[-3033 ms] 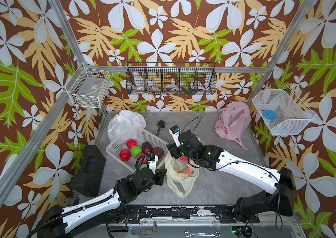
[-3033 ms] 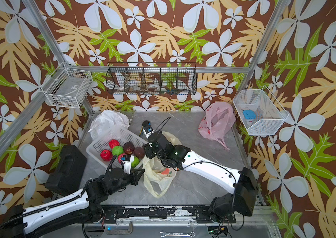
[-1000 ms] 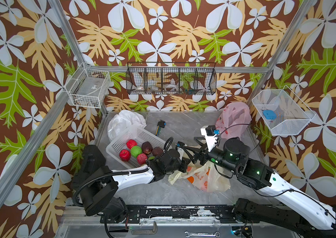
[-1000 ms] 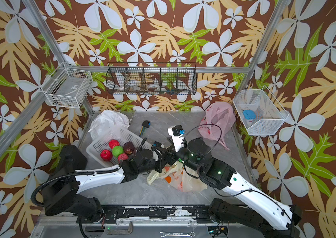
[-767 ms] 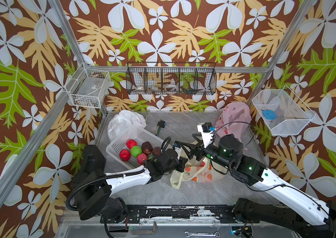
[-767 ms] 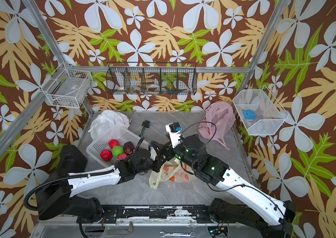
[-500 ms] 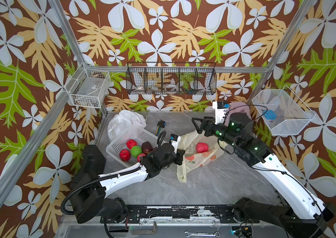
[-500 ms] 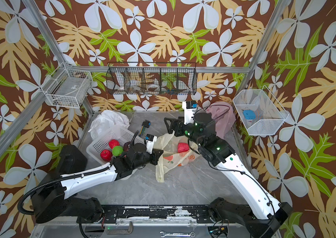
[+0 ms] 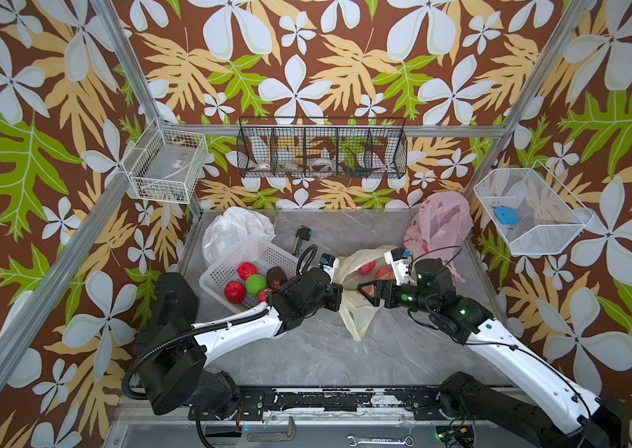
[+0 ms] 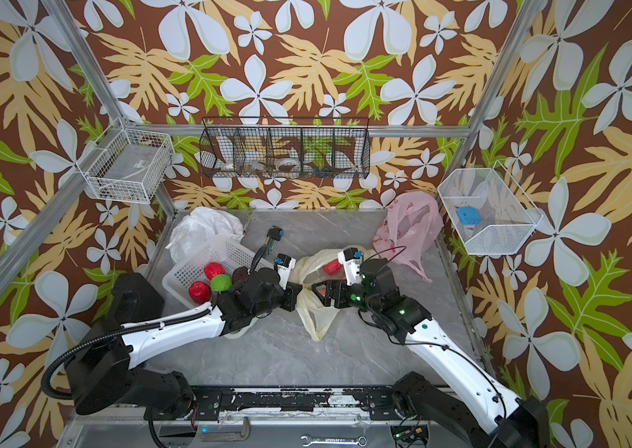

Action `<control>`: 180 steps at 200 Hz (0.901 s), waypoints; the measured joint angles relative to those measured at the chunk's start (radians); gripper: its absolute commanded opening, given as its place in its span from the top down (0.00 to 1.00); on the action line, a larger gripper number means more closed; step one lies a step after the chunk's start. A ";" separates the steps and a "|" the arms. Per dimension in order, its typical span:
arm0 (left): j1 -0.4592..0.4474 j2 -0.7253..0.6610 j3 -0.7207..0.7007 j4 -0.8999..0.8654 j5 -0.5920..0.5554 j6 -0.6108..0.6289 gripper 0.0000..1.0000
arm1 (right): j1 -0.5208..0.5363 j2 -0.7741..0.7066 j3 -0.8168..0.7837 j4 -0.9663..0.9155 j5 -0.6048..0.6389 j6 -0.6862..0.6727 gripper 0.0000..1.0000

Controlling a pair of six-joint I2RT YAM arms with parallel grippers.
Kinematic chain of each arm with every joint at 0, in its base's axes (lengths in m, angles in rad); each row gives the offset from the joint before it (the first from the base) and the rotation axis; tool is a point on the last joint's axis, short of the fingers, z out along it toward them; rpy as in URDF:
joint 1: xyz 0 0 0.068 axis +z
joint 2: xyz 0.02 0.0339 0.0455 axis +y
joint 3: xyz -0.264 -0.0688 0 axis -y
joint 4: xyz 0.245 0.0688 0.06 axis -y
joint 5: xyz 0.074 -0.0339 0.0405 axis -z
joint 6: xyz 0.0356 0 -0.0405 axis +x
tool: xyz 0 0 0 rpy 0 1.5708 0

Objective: Untie the knot of a plastic bag & take out the apple
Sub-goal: Adjust the plastic bag at the center of the board.

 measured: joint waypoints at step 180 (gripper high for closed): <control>-0.051 -0.157 -0.136 0.063 0.165 -0.086 1.00 | 0.019 0.316 -0.211 0.563 0.400 0.066 0.67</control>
